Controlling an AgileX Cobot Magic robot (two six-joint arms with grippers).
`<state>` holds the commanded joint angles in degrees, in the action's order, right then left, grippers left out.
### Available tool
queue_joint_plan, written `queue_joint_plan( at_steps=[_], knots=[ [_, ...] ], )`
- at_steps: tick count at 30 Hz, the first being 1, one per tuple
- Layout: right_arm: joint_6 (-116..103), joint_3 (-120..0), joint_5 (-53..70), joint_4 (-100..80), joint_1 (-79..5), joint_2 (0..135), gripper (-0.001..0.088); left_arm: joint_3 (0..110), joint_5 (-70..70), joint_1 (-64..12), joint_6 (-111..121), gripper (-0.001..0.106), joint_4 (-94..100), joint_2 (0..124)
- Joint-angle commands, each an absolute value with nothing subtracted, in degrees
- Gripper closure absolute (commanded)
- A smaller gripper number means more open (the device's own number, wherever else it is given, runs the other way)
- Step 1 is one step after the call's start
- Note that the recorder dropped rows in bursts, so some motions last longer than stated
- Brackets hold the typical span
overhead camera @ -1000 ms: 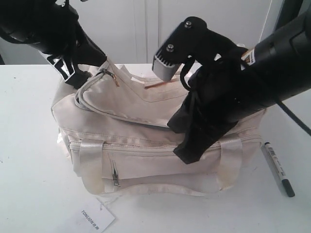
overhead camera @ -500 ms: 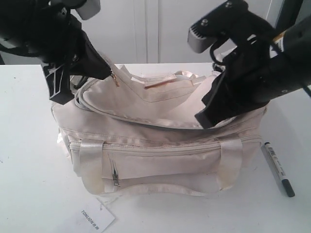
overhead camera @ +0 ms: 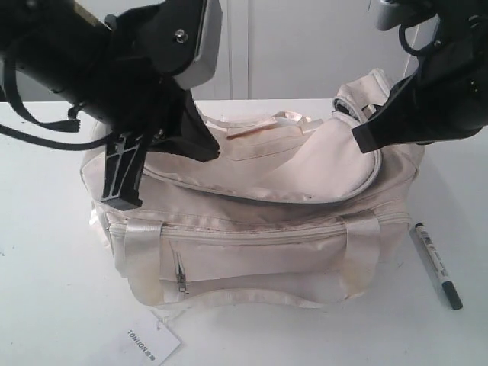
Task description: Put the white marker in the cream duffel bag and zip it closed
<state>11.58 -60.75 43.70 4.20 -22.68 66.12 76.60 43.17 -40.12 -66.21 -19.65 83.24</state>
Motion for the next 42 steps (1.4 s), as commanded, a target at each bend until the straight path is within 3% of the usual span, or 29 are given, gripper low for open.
queue_joint_plan(
  at_steps=[3, 6, 24, 27, 35, 42],
  knots=[
    [11.6, -60.7, 43.7, 4.2, -22.7, 66.1, 0.0868, 76.6, 42.8, -41.4, -66.4, 0.071, -19.7, 85.1],
    [11.6, -60.7, 43.7, 4.2, -22.7, 66.1, 0.0868, 76.6, 41.4, -42.3, -66.4, 0.061, -19.7, 86.8],
    [11.7, -60.7, 43.6, 4.2, -22.7, 66.1, 0.0868, 76.6, 35.5, -42.7, -58.0, 0.061, -5.8, 92.7],
    [11.7, -60.7, 43.5, 4.2, -22.7, 66.1, 0.0868, 76.6, 35.2, -42.7, -55.9, 0.066, -3.4, 92.6],
    [11.8, -60.6, 43.2, 4.2, -22.7, 66.1, 0.0868, 76.7, 34.6, -42.7, -55.1, 0.104, -6.1, 90.6],
    [11.8, -60.6, 42.8, 4.2, -22.7, 66.1, 0.0868, 76.8, 33.0, -42.7, -49.0, 0.105, -5.9, 89.2]
  ],
)
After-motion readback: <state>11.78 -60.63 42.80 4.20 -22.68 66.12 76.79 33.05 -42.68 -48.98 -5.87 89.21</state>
